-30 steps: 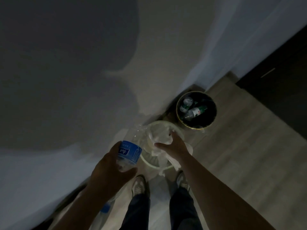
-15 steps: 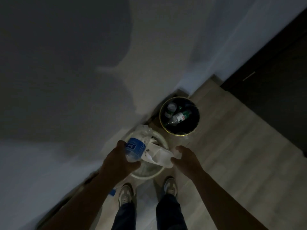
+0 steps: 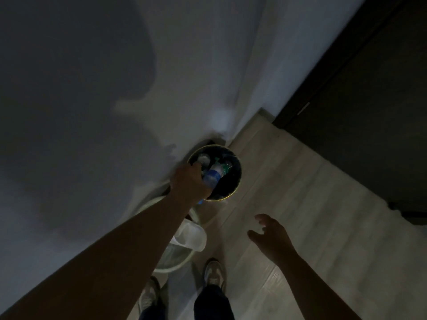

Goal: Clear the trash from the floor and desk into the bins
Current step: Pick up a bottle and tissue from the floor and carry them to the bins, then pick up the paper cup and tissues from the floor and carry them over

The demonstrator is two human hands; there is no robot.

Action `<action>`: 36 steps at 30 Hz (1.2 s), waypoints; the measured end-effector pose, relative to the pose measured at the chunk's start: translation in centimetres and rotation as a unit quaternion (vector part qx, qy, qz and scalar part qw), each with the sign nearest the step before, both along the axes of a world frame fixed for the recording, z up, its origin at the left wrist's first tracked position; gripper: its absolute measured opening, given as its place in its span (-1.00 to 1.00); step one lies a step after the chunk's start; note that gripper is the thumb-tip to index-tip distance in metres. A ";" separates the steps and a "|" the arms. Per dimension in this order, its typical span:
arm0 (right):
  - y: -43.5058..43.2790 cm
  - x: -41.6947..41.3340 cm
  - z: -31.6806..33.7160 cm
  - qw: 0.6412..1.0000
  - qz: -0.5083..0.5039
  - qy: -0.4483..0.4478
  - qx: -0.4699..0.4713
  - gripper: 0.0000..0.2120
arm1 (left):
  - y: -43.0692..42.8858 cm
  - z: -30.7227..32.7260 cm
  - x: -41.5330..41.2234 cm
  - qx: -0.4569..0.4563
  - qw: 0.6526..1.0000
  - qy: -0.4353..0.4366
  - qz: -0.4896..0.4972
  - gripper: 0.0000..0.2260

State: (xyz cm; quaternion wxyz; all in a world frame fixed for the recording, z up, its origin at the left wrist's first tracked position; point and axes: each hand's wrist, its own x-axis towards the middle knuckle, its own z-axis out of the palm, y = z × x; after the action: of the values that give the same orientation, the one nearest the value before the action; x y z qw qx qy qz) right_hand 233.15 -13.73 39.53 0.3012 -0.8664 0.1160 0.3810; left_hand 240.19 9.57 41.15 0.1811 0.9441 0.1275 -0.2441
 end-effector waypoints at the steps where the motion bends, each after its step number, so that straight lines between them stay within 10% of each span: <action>1: -0.3 0.1 0.2 1.000 0.001 -0.001 0.000 -0.48 | -0.2 0.3 0.0 0.001 1.000 -0.002 -0.015 -0.46; 19: 1.9 2.5 15.4 0.981 0.144 -0.127 0.038 -0.46 | -0.6 17.3 -6.6 0.052 0.991 -0.003 -0.120 -0.62; 36: 18.0 -0.9 40.1 0.810 0.487 -0.312 0.094 -0.45 | 12.8 39.4 -23.1 0.162 0.970 -0.171 0.058 -0.52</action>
State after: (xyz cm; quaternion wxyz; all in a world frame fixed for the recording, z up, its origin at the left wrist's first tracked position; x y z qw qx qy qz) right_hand 232.21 4.29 79.62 0.1760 -0.8493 -0.4576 0.1958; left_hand 217.10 22.36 80.54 0.0587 0.9796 0.1873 -0.0441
